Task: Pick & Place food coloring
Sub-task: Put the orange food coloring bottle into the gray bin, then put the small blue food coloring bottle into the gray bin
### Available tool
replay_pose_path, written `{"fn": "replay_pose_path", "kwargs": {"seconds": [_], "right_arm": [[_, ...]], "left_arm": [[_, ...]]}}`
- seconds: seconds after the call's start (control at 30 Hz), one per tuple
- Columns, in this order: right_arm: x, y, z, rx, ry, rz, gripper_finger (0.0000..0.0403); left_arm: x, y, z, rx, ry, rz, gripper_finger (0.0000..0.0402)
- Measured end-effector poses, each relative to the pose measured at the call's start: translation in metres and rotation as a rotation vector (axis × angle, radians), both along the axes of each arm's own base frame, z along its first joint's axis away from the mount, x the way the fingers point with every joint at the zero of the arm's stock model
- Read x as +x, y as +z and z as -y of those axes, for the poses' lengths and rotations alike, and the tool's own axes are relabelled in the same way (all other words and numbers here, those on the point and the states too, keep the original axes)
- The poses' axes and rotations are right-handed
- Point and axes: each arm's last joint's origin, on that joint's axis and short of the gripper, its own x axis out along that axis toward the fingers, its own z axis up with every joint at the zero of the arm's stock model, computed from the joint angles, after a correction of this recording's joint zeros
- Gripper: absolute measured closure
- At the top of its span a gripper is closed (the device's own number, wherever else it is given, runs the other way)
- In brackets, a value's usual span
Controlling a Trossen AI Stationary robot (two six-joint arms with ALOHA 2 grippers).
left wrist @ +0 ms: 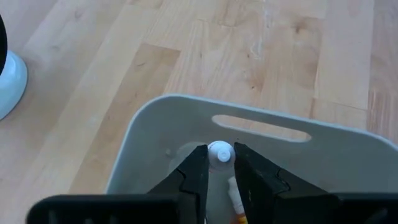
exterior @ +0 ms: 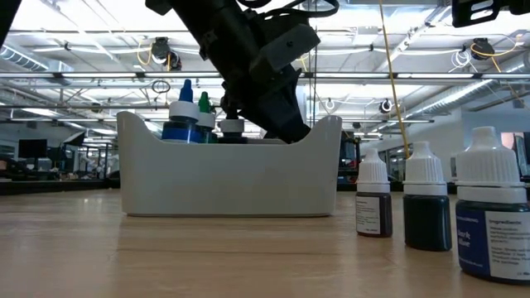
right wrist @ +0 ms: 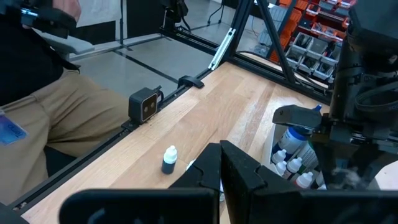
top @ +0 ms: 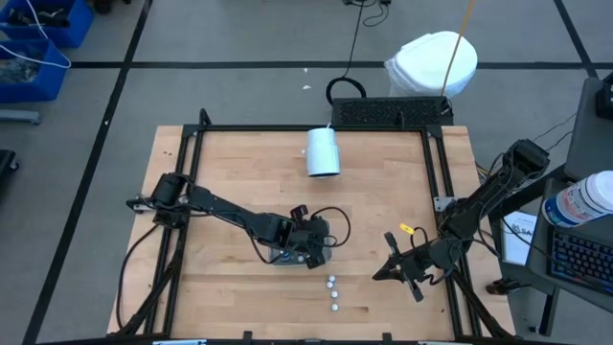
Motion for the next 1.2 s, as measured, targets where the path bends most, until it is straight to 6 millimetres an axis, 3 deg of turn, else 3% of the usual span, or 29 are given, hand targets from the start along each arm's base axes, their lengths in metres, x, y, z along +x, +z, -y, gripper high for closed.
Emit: {"fn": "replay_pose_path", "kwargs": {"seconds": [0.27, 0.37, 0.47, 0.53, 0.63, 0.7, 0.87, 1.0, 1.1, 1.2], "right_arm": [[0.000, 0.000, 0.000, -0.003, 0.000, 0.001, 0.0403], [0.000, 0.000, 0.000, -0.002, 0.000, 0.000, 0.0403], [0.000, 0.000, 0.000, -0.003, 0.001, -0.002, 0.0403], [0.000, 0.000, 0.000, -0.003, 0.000, -0.002, 0.0403], [0.000, -0.001, 0.000, -0.008, 0.001, -0.005, 0.0403], [0.000, -0.001, 0.000, -0.010, 0.001, -0.009, 0.0403], [0.000, -0.001, 0.000, -0.010, 0.000, -0.009, 0.0403], [0.000, 0.000, 0.000, 0.002, 0.000, 0.006, 0.0403], [0.000, 0.001, 0.000, 0.004, 0.001, 0.010, 0.0403], [0.000, 0.002, 0.000, 0.007, 0.001, 0.016, 0.0403]], "left_arm": [[0.001, 0.000, -0.001, -0.001, 0.003, 0.004, 0.0246], [0.003, 0.014, -0.001, 0.003, -0.020, 0.022, 0.0221], [0.006, 0.041, 0.007, -0.007, -0.075, 0.024, 0.0204], [0.010, 0.078, 0.020, -0.036, -0.130, 0.108, 0.0201], [0.001, 0.124, 0.050, -0.049, -0.215, 0.161, 0.0209], [-0.007, 0.134, 0.076, -0.040, -0.299, 0.167, 0.0220], [-0.031, 0.134, 0.135, 0.109, -0.431, 0.256, 0.0255], [-0.037, 0.104, 0.161, 0.198, -0.353, 0.227, 0.0299], [-0.043, 0.083, 0.177, 0.242, -0.418, 0.165, 0.0348], [-0.058, 0.076, 0.202, 0.303, -0.542, 0.179, 0.0392]]}}
